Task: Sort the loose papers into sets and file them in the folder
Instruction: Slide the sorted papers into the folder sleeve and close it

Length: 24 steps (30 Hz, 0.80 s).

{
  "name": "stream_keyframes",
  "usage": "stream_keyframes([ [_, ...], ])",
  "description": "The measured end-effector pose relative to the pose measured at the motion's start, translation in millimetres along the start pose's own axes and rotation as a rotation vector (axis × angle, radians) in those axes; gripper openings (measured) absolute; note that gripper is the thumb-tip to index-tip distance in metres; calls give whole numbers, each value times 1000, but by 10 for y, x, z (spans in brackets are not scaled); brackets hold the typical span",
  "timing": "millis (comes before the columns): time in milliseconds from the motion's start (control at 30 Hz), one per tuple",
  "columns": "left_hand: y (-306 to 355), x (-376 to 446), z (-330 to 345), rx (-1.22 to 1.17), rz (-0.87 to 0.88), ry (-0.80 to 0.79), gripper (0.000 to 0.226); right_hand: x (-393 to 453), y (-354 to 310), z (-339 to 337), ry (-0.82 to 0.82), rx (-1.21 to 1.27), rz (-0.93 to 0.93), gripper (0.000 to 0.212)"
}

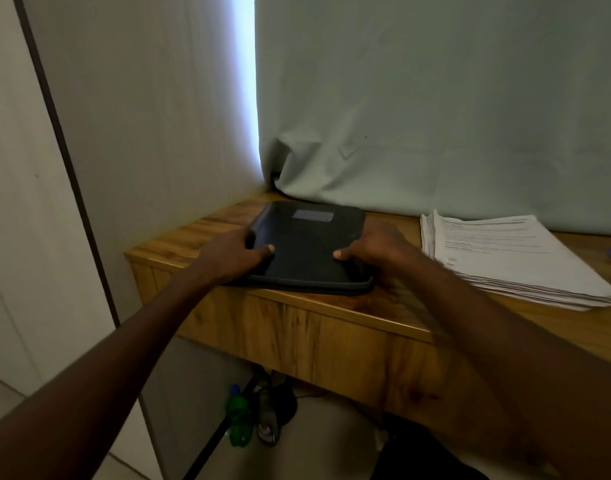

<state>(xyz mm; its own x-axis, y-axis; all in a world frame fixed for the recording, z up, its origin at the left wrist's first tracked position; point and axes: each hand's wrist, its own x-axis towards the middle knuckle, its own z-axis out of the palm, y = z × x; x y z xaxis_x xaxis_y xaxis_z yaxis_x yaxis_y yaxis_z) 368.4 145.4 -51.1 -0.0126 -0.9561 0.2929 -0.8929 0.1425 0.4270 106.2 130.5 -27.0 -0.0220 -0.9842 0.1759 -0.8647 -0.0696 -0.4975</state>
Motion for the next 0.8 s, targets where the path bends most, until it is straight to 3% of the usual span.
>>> stream_keyframes([
  [100, 190, -1, 96, -108, 14, -51, 45, -54, 46, -176, 72, 88, 116, 33],
  [300, 424, -17, 183, -569, 30, -84, 58, 16, 104, -554, 251, 613, 284, 32],
  [367, 457, 17, 187, -708, 60, -60, 78, 63, -1, -767, 338, 664, 237, 33],
  [467, 468, -6, 183, -823, 185, -72, 74, 141, -304, -1113, 372, 703, 126, 20],
  [634, 423, -8, 72, -879, 343, -19, 108, 226, -817, -1349, 128, 1020, -114, 15],
  [734, 435, 7, -82, -845, 333, 257, 73, 296, -1089, -1141, -81, 1146, -283, 8],
  [800, 437, -44, -112, -796, 302, 493, 41, 393, -1158, -862, -74, 1069, -315, 12],
])
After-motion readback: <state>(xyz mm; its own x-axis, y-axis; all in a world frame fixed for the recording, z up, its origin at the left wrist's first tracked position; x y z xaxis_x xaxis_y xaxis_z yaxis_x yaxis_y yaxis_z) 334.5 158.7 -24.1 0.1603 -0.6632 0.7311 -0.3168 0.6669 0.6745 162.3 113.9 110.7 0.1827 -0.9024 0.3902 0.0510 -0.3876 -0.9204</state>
